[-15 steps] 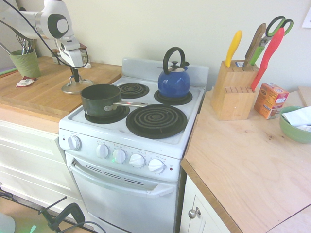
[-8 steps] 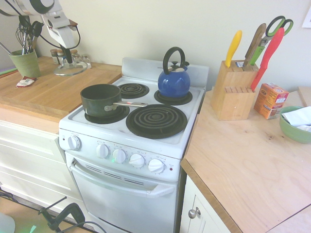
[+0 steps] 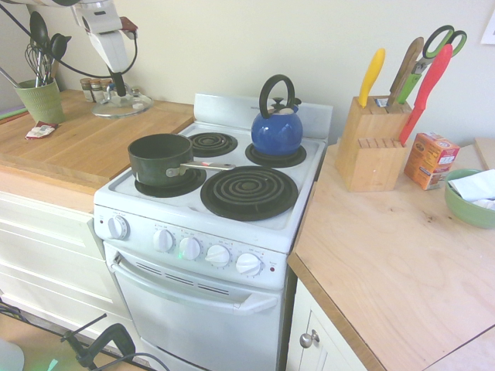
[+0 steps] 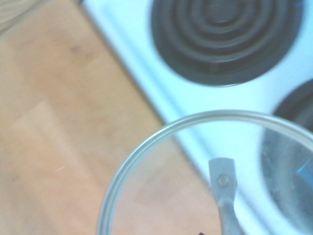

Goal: Cover the lid of the pot

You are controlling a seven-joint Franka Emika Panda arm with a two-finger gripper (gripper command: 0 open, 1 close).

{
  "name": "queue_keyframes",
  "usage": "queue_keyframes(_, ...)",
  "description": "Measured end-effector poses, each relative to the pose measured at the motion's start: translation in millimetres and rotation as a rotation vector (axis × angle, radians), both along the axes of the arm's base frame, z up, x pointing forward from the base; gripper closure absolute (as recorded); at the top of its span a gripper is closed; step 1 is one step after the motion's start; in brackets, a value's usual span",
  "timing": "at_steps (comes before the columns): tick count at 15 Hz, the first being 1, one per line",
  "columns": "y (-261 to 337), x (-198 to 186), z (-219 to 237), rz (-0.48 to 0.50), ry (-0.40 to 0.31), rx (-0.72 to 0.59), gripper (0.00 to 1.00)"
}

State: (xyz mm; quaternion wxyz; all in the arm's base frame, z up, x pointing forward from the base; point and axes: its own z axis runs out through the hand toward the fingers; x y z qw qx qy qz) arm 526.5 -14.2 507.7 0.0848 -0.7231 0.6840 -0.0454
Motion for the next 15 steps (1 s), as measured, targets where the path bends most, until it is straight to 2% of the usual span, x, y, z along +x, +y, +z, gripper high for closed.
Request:
queue_keyframes(3, -35.1, -8.0, -21.0, -0.041, 0.004, 0.022, 1.00)
queue_keyframes(8, -88.9, -19.5, -28.6, -0.092, -0.005, 0.053, 1.00)
queue_keyframes(15, -116.5, -22.7, -45.4, -0.125, -0.006, 0.062, 1.00)
